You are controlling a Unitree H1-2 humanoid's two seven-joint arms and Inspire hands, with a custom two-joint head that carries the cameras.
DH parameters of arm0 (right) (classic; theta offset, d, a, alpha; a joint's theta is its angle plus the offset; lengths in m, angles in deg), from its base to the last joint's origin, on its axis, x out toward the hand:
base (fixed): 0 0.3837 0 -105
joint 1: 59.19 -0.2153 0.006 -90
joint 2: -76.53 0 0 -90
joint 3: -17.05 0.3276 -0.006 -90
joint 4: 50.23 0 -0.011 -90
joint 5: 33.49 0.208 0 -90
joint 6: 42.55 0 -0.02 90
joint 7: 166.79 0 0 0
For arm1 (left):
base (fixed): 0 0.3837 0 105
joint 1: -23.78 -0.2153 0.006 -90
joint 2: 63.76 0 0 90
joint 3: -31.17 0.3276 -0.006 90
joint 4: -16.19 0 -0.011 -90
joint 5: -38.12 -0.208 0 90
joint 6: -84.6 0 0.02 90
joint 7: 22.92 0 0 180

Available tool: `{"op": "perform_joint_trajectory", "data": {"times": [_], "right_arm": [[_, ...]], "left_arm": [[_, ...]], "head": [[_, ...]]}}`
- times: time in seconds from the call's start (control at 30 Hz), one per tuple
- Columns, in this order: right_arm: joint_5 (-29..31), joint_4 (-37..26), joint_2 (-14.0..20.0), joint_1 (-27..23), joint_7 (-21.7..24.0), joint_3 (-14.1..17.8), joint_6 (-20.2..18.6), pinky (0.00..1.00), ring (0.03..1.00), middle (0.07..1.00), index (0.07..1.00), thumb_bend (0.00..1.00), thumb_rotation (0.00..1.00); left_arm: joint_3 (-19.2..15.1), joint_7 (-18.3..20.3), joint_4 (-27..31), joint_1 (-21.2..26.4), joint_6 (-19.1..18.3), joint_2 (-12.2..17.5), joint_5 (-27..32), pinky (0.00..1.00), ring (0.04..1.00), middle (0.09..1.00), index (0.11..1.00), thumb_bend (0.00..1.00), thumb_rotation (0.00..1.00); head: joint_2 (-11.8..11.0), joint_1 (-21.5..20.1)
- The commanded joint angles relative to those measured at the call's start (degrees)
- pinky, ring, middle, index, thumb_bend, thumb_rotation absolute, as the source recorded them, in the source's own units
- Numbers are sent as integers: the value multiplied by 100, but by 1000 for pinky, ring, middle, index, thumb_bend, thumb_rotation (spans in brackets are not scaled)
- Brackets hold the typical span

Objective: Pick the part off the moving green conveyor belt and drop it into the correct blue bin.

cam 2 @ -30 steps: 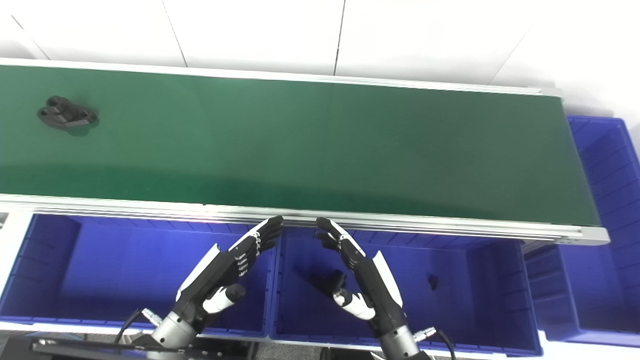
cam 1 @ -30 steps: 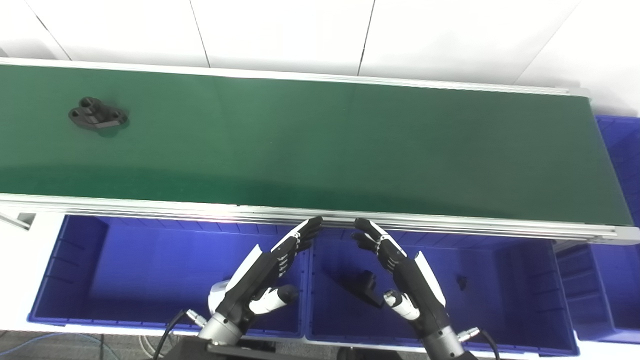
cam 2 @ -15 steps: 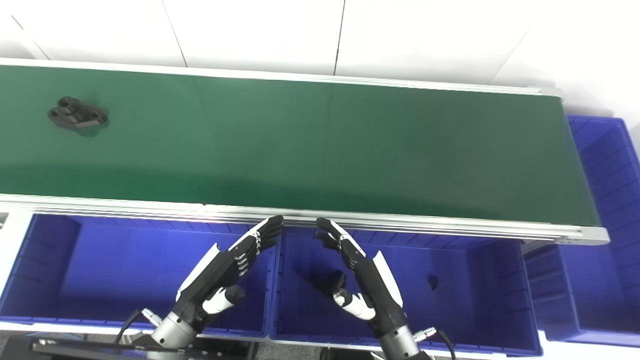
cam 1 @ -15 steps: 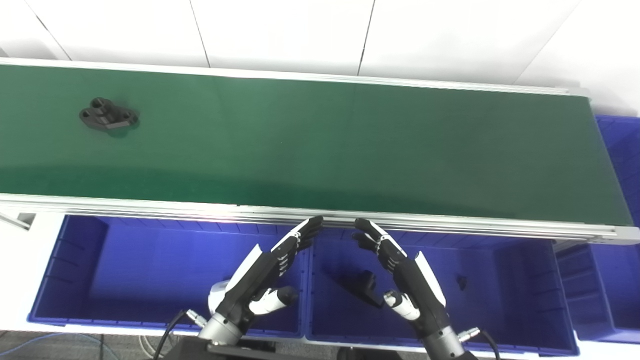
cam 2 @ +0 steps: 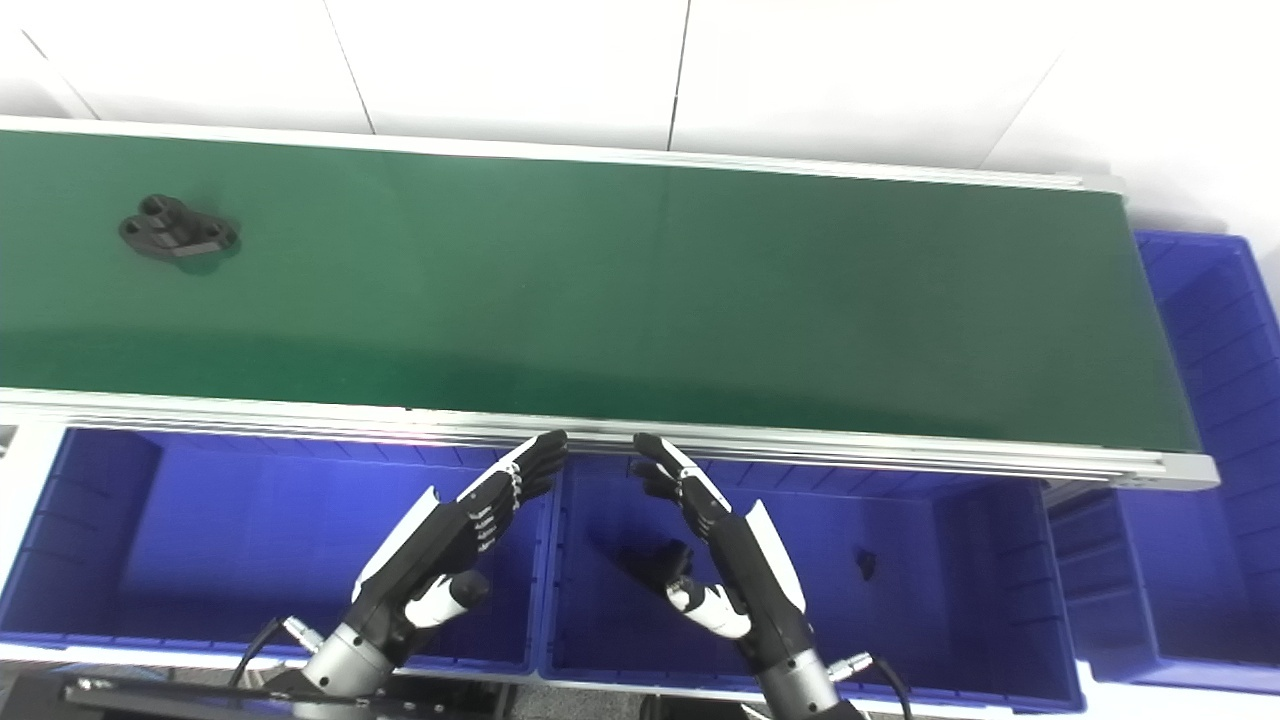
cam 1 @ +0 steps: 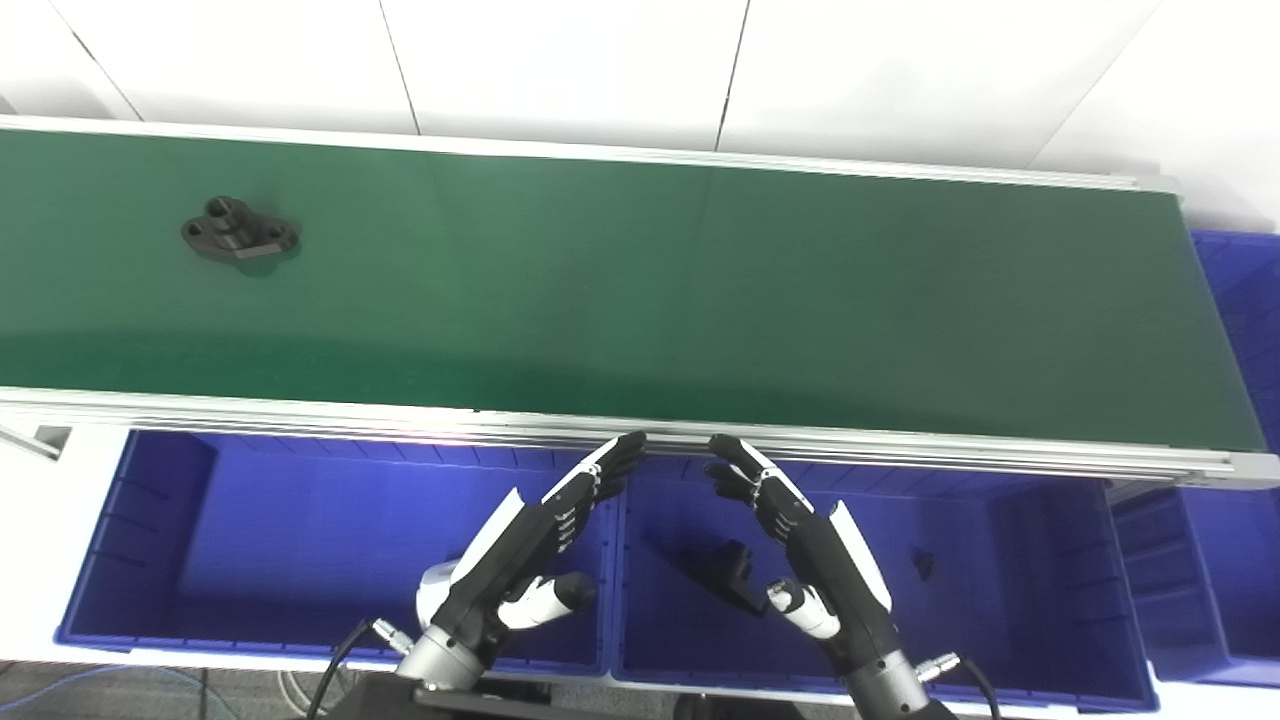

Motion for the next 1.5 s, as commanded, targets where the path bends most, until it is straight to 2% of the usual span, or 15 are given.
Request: {"op": "perform_joint_trajectory", "data": {"times": [0.0,0.03,0.07,0.1,0.17,0.37,0.4,0.43,0.8,1.0,1.17,1.47], "right_arm": [[34,-48,-13,-25,64,-17,334,850,869,913,908,881,928],[24,-35,-13,-22,59,-13,332,853,870,912,909,881,927],[13,8,-10,-28,50,-7,333,853,867,911,908,889,927],[4,39,-7,-31,44,-4,334,851,865,909,906,896,927],[12,138,12,-77,34,-17,335,847,861,908,903,889,923],[94,433,33,-216,33,-22,338,820,846,904,891,879,908],[105,471,34,-231,32,-20,339,820,845,902,888,880,906],[139,527,31,-250,44,-9,339,821,844,901,887,880,905],[279,958,71,-453,113,54,340,824,829,892,880,873,894],[360,1137,81,-541,238,134,340,823,831,897,877,877,894],[359,1187,89,-561,297,206,340,825,823,895,867,890,900],[394,1210,121,-590,390,251,341,830,833,905,880,868,892]], "left_arm": [[23,34,30,2,228,0,12,959,971,961,944,871,868],[22,27,6,4,250,-6,3,959,971,961,944,870,868],[21,18,-65,20,302,-21,-3,955,969,959,942,867,869],[20,13,-117,31,340,-33,-6,951,967,957,940,865,868],[9,-6,-289,76,429,-68,-12,944,963,953,936,876,865],[8,-25,-618,197,538,-137,-38,919,947,940,919,903,857],[8,-26,-667,216,558,-151,-31,915,943,936,914,911,854],[7,-30,-746,249,587,-170,-37,912,941,934,911,915,853],[0,-8,-1201,468,613,-344,6,902,930,921,888,951,837],[-6,-45,-1412,584,698,-419,-86,897,924,914,882,954,849],[-20,-55,-1525,658,788,-471,-139,878,914,912,885,943,856],[-8,-33,-1593,689,822,-524,-102,901,924,915,884,941,848]], "head": [[-110,41],[-110,41],[-266,122],[-266,122],[-500,227],[-881,495],[-881,495],[-996,586],[-1475,1001],[-1614,1192],[-1601,1296],[-1635,1350]]}}
